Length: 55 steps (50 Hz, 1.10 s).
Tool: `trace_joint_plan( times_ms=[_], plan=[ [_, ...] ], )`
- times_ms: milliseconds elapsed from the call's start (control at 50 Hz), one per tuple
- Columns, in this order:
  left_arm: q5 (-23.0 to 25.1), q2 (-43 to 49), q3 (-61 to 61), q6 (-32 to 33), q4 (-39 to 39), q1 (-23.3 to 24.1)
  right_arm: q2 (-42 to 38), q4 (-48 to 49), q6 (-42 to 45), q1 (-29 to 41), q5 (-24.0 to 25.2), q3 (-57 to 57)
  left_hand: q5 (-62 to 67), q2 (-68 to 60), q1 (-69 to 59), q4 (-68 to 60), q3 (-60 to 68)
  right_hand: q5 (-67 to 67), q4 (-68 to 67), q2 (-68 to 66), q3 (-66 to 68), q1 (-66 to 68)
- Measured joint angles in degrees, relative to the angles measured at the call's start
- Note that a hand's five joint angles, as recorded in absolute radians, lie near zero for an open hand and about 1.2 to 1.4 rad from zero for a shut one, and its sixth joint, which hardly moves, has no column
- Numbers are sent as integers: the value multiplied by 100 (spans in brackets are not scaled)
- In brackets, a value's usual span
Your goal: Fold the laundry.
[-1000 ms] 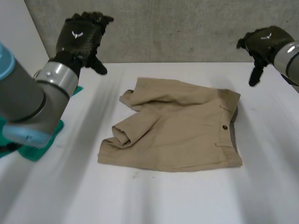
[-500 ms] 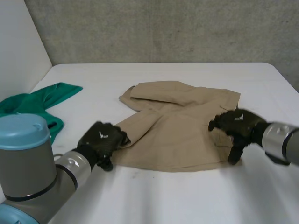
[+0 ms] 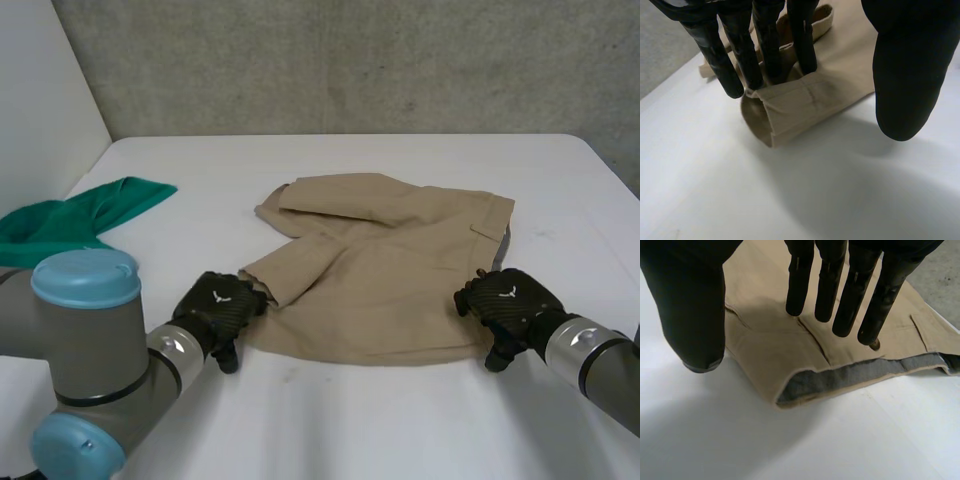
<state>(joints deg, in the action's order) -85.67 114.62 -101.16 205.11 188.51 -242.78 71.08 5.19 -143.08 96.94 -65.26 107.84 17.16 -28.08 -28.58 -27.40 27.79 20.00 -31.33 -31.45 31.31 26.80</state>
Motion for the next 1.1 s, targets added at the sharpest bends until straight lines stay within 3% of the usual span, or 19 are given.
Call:
trace_joint_plan(
  times_ms=[260, 400, 740, 940, 1040, 1080, 1100],
  plan=[
    [-159, 366, 355, 20, 233, 1, -409, 336, 138, -6, -103, -188, -306, 310, 217, 310, -281, 943, -1024, -1046, 1054, 820],
    [-148, 493, 540, 21, 246, -5, -532, 344, 150, -8, -101, -297, -304, 310, 217, 310, -281, 3415, -3548, -3547, 3520, 2532],
    [-143, 667, 683, 150, 683, -53, -534, 341, 34, -65, -379, -551, 108, 32, 141, -71, 4, 3651, -3670, -3583, 3627, 2891],
    [-133, 973, 994, 495, 924, -120, -564, 343, 35, -43, -382, -631, 1098, -1030, -824, -1108, 1057, 3660, -3671, -3583, 3627, 2891],
    [-123, 1060, 1103, 511, 1124, -122, -576, 342, 35, -38, -382, -638, 2669, -2702, -2443, -2694, 2724, 3660, -3671, -3583, 3627, 2891],
    [-124, 1083, 1135, 511, 1177, -123, -577, 340, 36, -37, -383, -643, 2669, -2702, -2443, -2694, 2724, 3660, -3671, -3583, 3627, 2891],
    [-127, 1098, 1164, 512, 1215, -124, -576, 336, 37, -36, -386, -653, 3844, -3854, -3596, -3932, 3856, 3660, -3671, -3583, 3627, 2891]
  ],
)
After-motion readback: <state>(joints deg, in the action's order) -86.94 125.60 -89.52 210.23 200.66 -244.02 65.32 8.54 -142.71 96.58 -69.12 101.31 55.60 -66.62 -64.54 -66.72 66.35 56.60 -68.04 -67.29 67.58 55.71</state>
